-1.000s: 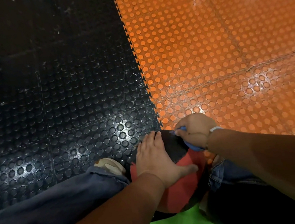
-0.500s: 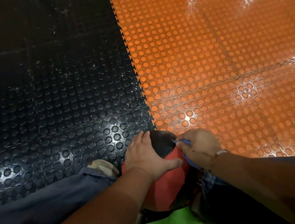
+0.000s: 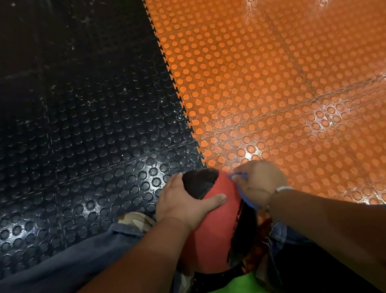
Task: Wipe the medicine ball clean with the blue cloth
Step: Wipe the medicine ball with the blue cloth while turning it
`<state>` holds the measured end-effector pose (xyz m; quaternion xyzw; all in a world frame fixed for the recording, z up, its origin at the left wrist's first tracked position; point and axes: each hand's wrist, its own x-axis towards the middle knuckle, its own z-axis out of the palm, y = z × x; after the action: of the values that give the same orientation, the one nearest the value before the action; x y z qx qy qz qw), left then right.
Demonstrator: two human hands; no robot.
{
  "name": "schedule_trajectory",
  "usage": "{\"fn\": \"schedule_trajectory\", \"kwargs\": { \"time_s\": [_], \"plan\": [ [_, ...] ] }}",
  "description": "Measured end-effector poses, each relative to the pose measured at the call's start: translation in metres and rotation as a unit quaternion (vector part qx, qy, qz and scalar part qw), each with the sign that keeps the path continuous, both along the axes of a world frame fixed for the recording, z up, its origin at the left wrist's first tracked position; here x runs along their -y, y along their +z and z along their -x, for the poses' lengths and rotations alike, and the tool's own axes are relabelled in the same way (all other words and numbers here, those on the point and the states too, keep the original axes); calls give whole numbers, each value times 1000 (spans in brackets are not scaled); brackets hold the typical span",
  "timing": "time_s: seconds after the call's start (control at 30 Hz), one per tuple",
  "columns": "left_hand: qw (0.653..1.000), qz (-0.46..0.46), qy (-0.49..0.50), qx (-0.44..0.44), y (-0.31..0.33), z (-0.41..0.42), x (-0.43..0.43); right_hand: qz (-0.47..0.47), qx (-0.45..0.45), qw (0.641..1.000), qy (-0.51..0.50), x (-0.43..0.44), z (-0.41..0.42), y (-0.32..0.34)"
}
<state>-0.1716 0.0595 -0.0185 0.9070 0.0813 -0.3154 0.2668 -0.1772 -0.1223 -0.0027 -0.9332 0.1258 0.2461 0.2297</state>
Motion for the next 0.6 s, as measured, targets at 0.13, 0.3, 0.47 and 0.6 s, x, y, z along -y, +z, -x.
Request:
{"fn": "schedule_trajectory", "kwargs": {
  "time_s": [0.13, 0.3, 0.47, 0.6],
  "plan": [
    [1000, -10, -3, 5, 0, 2, 0, -2, -2, 1000, 16, -1, 4, 0],
    [999, 17, 38, 14, 3, -3, -4, -13, 19, 998, 63, 0, 10, 5],
    [1000, -4, 30, -1, 3, -3, -7, -19, -62, 997, 37, 10, 3, -1],
    [976, -78, -150, 139, 12, -6, 6, -64, -12, 997, 40, -5, -2, 9]
  ]
}}
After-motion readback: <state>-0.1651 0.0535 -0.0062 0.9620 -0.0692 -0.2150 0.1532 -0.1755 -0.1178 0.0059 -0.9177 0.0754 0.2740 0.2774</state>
